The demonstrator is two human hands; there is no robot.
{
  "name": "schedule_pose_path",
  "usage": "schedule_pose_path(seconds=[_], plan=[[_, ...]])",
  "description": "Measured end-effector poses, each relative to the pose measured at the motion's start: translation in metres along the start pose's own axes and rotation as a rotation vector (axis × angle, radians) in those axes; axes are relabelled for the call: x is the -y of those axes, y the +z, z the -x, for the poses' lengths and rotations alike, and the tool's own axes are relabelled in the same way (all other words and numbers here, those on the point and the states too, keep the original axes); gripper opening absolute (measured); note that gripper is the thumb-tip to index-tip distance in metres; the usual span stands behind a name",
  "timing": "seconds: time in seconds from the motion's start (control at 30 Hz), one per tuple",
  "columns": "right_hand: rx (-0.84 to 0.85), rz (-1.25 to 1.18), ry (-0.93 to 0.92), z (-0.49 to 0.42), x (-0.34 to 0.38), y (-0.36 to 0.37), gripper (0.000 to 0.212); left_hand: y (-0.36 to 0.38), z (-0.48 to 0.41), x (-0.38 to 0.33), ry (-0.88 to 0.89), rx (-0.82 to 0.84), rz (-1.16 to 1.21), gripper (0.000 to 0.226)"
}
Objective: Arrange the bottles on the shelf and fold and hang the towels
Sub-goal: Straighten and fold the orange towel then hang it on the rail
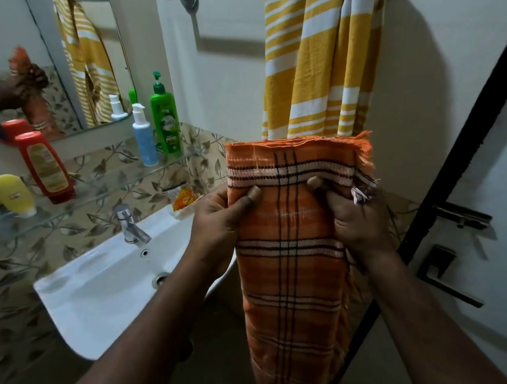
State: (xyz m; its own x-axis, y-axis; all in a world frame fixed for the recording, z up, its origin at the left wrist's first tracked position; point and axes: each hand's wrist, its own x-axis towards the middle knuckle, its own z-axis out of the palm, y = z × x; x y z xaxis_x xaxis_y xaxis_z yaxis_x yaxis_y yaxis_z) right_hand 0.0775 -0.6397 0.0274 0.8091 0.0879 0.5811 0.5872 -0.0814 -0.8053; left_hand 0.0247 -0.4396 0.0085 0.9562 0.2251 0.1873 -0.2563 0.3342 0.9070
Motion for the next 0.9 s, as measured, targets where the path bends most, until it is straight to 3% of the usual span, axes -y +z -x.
schedule_pose_path(seconds=[0.23, 0.33, 0.37, 0.43, 0.47, 0.53, 0.6, 0.63, 0.73, 0.9], plan=[[-0.093, 0.031, 0.138, 0.002, 0.001, -0.004, 0.016, 0.016, 0.003, 0.003, 0.083, 0.033, -0.067, 0.024], [-0.166, 0.167, 0.266, 0.001, -0.004, -0.013, 0.056, 0.022, 0.005, 0.000, 0.070, 0.072, -0.109, 0.024], [-0.227, 0.272, 0.231, -0.001, -0.003, -0.016, 0.071, 0.023, 0.004, 0.000, 0.076, 0.088, -0.149, 0.023], [-0.299, 0.433, -0.033, -0.002, 0.002, -0.020, 0.088, 0.022, 0.003, 0.001, 0.055, 0.125, -0.200, 0.023], [-0.250, 0.495, -0.183, -0.006, 0.008, -0.020, 0.088, 0.022, 0.003, 0.002, 0.053, 0.146, -0.238, 0.022], [0.032, 0.553, -0.359, -0.016, 0.021, -0.013, 0.078, 0.024, 0.005, 0.006, 0.032, 0.204, -0.312, 0.018], [0.346, 0.572, -0.285, -0.029, 0.024, 0.000, 0.063, 0.028, 0.007, 0.009, 0.017, 0.255, -0.369, 0.014], [0.425, 0.569, -0.200, -0.033, 0.022, 0.006, 0.057, 0.029, 0.009, 0.011, 0.021, 0.263, -0.393, 0.013], [0.372, 0.531, -0.042, -0.037, 0.006, 0.014, 0.055, 0.028, 0.010, 0.013, 0.023, 0.256, -0.414, 0.016], [0.219, 0.566, -0.161, -0.037, 0.008, 0.026, 0.065, 0.018, 0.021, 0.011, -0.036, 0.267, -0.404, 0.023]])
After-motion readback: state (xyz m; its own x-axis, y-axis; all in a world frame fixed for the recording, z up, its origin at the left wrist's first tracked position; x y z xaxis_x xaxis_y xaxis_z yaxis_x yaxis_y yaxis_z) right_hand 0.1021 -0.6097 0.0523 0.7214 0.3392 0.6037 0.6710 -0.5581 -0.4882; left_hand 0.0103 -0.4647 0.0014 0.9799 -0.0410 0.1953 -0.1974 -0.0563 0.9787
